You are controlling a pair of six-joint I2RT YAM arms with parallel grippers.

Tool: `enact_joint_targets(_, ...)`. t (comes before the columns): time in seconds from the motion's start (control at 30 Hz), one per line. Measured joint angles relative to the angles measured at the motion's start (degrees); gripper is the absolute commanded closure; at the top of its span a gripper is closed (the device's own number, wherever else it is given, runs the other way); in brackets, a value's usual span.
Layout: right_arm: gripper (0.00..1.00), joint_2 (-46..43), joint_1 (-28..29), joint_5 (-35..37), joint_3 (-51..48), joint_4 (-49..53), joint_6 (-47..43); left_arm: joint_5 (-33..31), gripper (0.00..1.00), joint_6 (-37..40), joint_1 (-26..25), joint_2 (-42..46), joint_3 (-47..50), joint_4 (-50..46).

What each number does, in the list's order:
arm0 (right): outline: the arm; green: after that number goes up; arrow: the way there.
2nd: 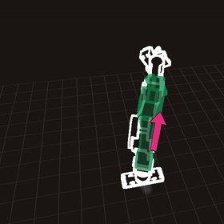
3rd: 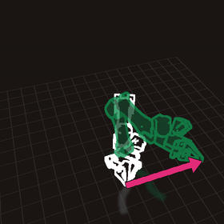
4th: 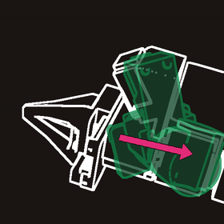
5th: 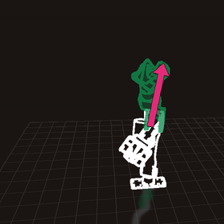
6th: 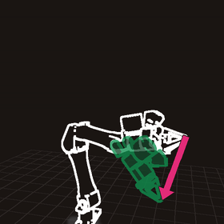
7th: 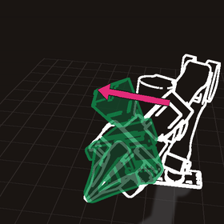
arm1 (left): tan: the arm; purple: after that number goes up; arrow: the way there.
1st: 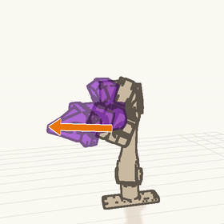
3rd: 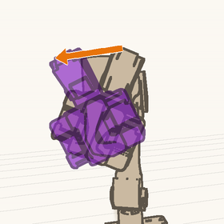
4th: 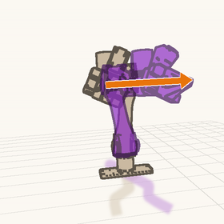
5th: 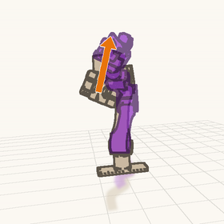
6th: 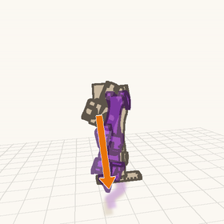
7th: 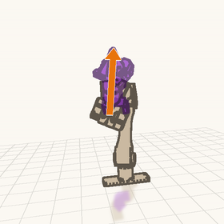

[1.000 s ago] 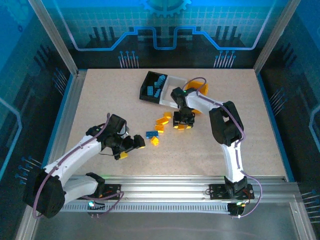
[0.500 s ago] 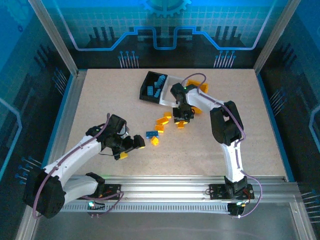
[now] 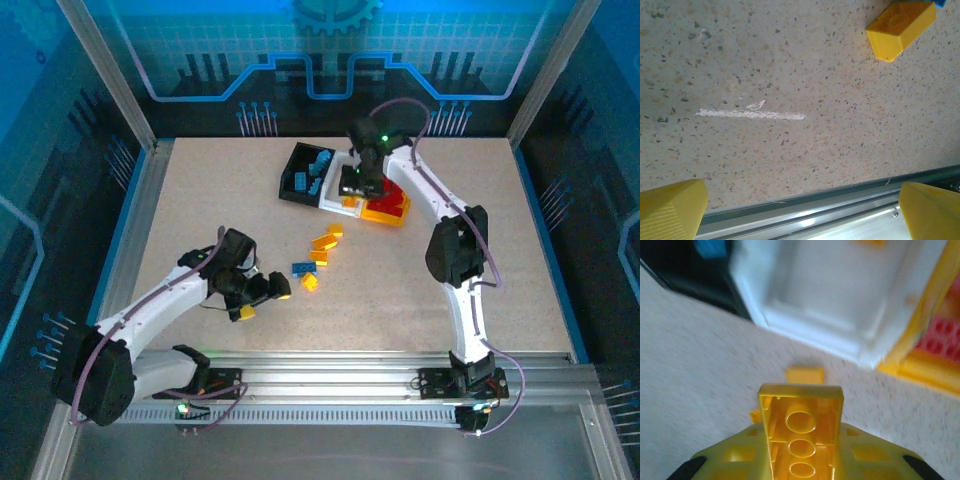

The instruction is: Sort the legos into containers by color

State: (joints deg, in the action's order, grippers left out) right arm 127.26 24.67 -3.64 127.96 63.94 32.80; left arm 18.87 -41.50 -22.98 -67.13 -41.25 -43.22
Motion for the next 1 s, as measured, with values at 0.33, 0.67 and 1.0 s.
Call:
enact_joint_targets(0.33,0.52,16.4,-5.2,-4.3,16.2,-0.5,2.8,-0.3,0.01,0.5,0.0,0.1,-1.4,-3.4)
enact_joint_targets(0.67,0.38,11.0,-3.8,-6.6,7.7,-3.1,1.6,-0.6,0.01,0.5,0.0,0.5,-1.4,-3.5)
enact_joint_targets(1.0,0.19,-1.4,6.5,-2.1,-8.4,1.2,-4.3,-0.3,0.01,-0.4,0.0,-1.3,-1.4,1.7)
